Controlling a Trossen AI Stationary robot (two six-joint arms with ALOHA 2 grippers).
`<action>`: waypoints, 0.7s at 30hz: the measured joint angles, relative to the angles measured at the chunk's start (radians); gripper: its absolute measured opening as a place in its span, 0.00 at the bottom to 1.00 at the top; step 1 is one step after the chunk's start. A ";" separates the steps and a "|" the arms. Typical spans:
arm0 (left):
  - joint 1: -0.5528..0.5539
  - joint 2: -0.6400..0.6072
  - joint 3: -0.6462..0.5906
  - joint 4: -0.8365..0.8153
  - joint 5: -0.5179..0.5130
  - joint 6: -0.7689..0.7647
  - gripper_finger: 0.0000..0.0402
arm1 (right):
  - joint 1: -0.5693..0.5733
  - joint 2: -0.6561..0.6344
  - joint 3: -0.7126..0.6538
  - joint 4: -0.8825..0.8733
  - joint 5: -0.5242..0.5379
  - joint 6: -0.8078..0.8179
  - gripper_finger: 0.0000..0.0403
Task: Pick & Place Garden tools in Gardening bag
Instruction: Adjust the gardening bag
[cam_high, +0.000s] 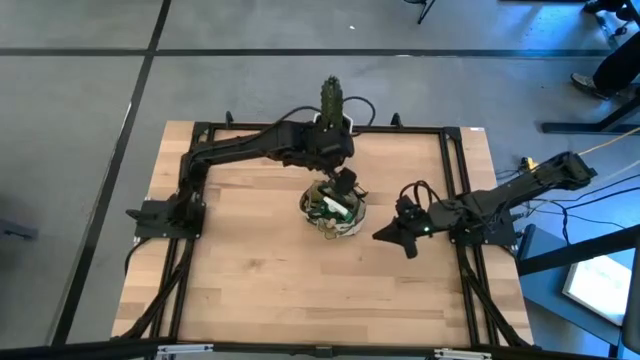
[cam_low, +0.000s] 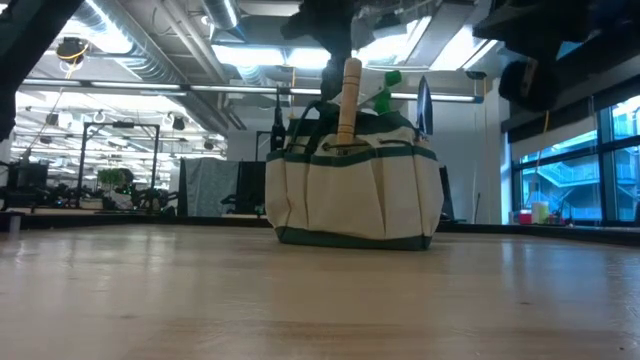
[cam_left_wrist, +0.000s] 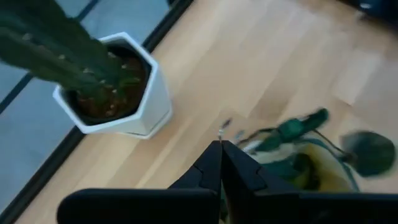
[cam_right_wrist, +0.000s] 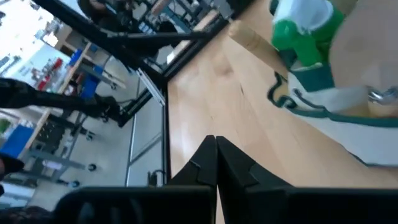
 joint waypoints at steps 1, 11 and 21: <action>-0.001 -0.007 -0.001 0.002 0.013 0.010 0.00 | 0.006 0.013 0.000 0.014 0.012 0.006 0.00; -0.096 -0.296 -0.559 0.425 0.067 -0.012 0.00 | 0.041 0.059 0.000 0.128 0.131 0.033 0.00; 0.172 -0.576 -1.234 1.113 0.511 -0.057 0.00 | 0.081 0.104 0.001 0.123 0.161 0.019 0.00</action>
